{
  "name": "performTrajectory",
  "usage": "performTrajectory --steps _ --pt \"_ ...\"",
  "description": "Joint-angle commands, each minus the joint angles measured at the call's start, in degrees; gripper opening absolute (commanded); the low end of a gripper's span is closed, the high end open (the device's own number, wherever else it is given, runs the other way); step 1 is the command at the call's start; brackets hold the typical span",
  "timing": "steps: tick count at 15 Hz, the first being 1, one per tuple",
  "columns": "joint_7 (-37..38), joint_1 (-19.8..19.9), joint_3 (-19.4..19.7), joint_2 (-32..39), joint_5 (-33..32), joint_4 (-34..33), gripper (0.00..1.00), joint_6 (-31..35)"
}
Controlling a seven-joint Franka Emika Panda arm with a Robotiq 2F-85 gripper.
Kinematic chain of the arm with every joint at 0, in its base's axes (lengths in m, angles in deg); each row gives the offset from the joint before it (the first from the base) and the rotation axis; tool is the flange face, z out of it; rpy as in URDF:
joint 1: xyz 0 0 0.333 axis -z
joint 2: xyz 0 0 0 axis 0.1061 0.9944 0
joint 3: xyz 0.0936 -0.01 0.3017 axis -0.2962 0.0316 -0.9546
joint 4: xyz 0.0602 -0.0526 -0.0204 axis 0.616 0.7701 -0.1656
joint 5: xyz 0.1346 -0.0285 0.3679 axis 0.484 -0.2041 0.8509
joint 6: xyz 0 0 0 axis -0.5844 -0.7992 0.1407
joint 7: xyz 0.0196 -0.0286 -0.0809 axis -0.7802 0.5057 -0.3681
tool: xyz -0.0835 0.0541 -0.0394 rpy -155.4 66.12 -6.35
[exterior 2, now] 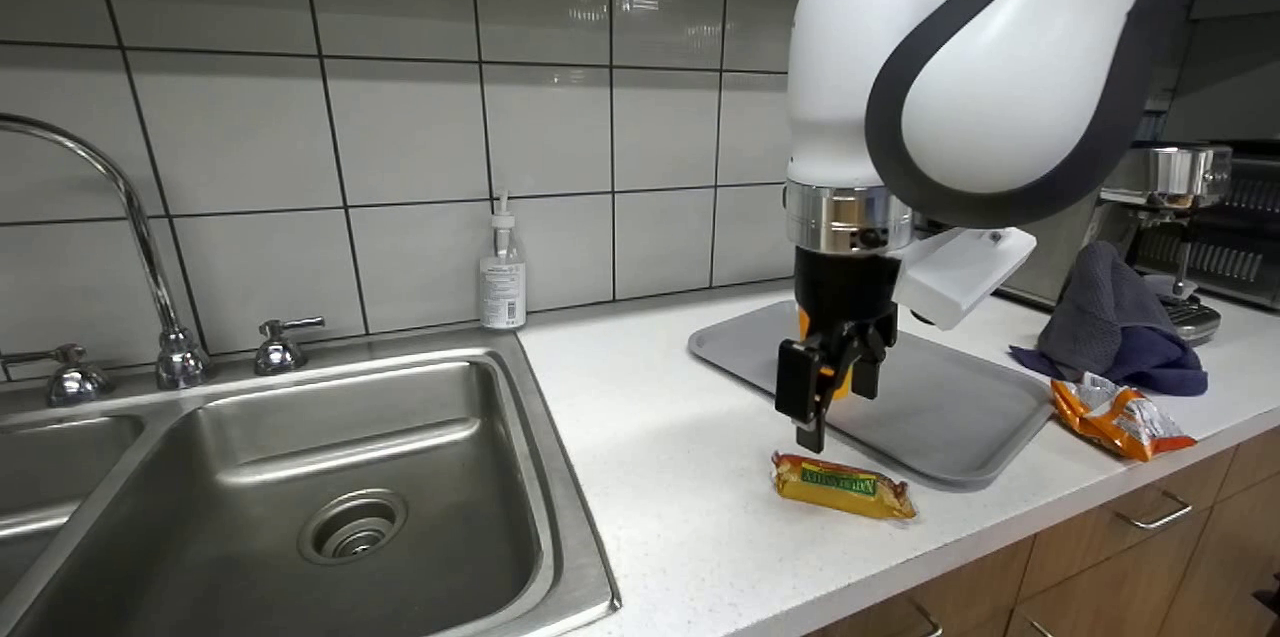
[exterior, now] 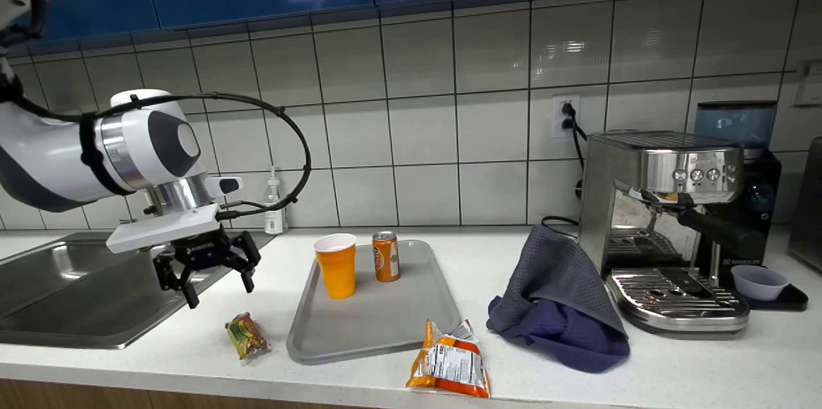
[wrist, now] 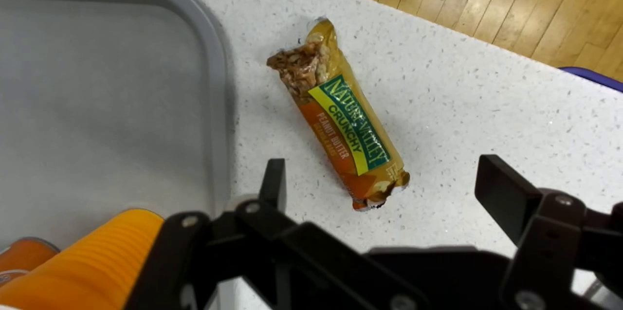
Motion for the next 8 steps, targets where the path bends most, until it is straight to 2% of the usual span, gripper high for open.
performTrajectory --steps 1,8 --pt "-7.2 1.0 0.2 1.5 1.0 -1.3 1.0 0.9" --pt "-15.4 1.8 1.0 6.5 1.1 -4.7 1.0 0.6"
